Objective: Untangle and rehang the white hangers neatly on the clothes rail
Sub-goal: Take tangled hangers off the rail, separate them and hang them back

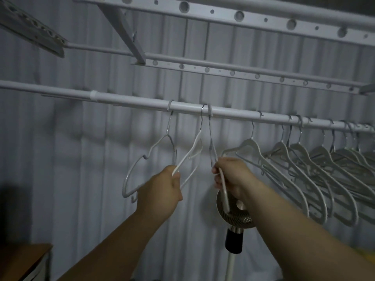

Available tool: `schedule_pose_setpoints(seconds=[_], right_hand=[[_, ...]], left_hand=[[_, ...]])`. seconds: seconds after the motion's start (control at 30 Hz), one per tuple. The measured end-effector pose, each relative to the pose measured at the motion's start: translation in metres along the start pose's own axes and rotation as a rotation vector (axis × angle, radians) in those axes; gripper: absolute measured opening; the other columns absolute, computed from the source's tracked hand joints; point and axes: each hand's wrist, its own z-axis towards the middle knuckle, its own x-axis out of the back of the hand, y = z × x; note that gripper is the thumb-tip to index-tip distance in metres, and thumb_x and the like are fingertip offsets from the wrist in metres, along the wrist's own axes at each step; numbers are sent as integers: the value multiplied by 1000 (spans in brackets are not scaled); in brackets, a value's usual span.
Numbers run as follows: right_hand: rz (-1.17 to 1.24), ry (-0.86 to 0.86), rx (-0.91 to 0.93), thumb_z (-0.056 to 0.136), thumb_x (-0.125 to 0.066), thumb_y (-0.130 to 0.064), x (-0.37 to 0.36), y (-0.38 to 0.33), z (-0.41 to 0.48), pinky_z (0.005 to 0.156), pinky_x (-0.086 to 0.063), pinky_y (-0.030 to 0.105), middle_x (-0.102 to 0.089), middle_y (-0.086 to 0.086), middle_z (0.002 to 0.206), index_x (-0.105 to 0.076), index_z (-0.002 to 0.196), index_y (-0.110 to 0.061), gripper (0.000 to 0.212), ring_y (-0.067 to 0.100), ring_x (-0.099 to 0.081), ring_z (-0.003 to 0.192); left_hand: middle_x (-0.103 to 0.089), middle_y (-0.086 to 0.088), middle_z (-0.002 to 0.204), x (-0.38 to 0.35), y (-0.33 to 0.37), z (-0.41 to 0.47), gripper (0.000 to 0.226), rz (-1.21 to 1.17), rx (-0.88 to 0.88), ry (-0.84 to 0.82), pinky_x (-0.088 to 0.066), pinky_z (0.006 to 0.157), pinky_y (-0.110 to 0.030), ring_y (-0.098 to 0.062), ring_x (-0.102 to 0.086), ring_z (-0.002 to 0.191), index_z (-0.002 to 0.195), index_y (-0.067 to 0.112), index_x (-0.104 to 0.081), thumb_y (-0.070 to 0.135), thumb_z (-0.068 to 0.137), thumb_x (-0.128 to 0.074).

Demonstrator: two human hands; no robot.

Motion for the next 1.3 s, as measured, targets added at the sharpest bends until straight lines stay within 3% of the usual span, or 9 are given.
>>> schedule_pose_setpoints(seconds=[0.2,0.33,0.53,0.7,0.87,0.97,1.07,1.13,1.3], right_hand=[[130,32,9,93,-33,4,28,-1,3,30,-38,11,-43,9,61,-50,89,-6,20,4,-37,20],[80,45,-2,94,-36,3,37,-1,1,30,-42,15,-49,10,64,-48,78,-9,23,6,-42,21],[-40,10,15,90,-45,7,44,-5,-3,33,-47,18,-53,13,74,-46,93,-5,12,12,-52,32],[-232,42,68,93,-46,-8,40,-8,-10,44,-52,24,-55,11,78,-54,88,-2,11,20,-57,57],[-686,271,370,93,-47,-21,34,-9,-13,76,-47,32,-62,17,113,-50,124,-1,37,32,-62,95],[-704,304,524,93,-49,-20,31,-12,-22,87,-41,28,-54,16,127,-48,127,-2,39,29,-54,111],[-683,352,688,91,-51,-19,27,-15,-35,96,-37,30,-50,15,130,-50,126,-3,38,28,-50,116],[-678,343,797,90,-53,-16,27,-15,-46,97,-33,25,-50,15,128,-52,123,-3,36,28,-47,118],[-714,241,1044,84,-52,-22,28,-19,-86,83,-17,6,-57,19,122,-57,117,1,41,35,-49,117]], left_hand=[[-67,-1,70,-9,13,3,25,-46,-11,62,-49,77,-32,-27,-65,77,108,17,-54,22,96,-32],[-64,2,64,-10,17,1,25,-78,-37,93,-51,76,-34,-25,-61,69,104,18,-56,22,96,-33],[-59,8,49,6,3,-14,23,-166,-71,130,-41,57,-25,-6,-54,51,85,37,-51,28,95,-32],[-62,20,51,31,-13,-32,21,-198,-43,144,-53,63,-39,-11,-54,46,75,47,-50,42,78,-30],[-62,18,52,64,-17,-53,23,-155,-32,252,-53,60,-37,-7,-58,52,66,37,-56,39,85,-43],[-61,19,51,85,-14,-78,24,-93,-60,309,-49,55,-32,-3,-57,52,66,41,-55,32,88,-51],[-60,26,52,105,0,-106,19,-40,-104,353,-43,48,-9,7,-57,51,65,55,-59,44,81,-54],[-61,27,56,116,12,-123,26,-20,-133,411,-39,45,-1,11,-56,51,66,66,-55,43,78,-57],[-63,19,70,139,33,-159,24,31,-78,466,-39,47,-2,7,-57,56,62,43,-63,31,82,-57]])
